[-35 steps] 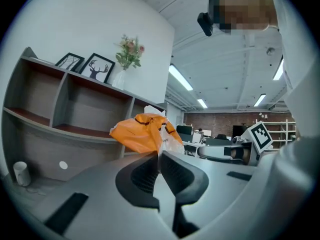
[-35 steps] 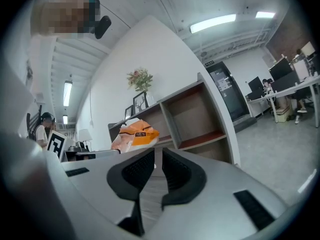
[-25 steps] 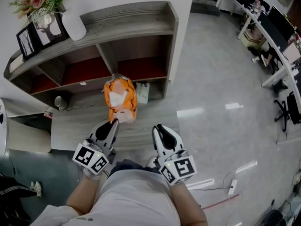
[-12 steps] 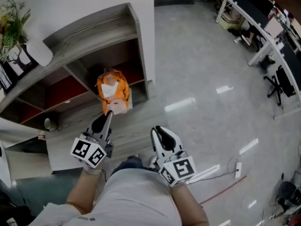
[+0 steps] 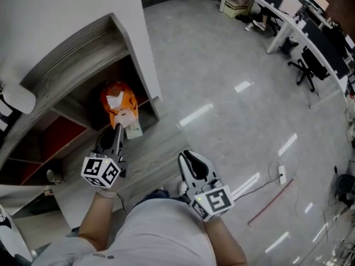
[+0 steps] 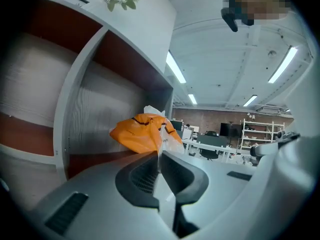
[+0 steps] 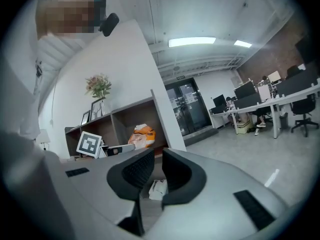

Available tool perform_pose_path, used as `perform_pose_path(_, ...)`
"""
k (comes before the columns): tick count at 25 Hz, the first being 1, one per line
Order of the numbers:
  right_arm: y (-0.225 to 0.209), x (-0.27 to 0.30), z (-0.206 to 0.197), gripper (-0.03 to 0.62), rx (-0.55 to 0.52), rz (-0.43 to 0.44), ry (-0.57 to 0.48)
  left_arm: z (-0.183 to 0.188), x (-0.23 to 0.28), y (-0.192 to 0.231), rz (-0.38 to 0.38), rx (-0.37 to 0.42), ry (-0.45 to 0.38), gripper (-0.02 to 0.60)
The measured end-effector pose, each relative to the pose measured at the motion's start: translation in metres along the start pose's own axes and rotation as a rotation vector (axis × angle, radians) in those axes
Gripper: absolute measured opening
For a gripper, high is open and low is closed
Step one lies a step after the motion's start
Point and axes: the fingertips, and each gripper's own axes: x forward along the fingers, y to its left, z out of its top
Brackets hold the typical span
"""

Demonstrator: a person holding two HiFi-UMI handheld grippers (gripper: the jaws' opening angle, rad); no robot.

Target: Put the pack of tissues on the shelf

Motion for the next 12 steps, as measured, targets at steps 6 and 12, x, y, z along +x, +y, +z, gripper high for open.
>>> perform_pose_path(6,-0.011,-0.014,-0.002,0.057,-0.009,-0.094,-0.001,-0.018,0.027,0.011,-0.005,-0.011,0.036,0.025)
perform_pose_path(12,0.000,-0.017,-0.006,0.057,-0.027,-0.162,0.003,-0.039,0.041,0.028,0.008,-0.013,0.077,0.025)
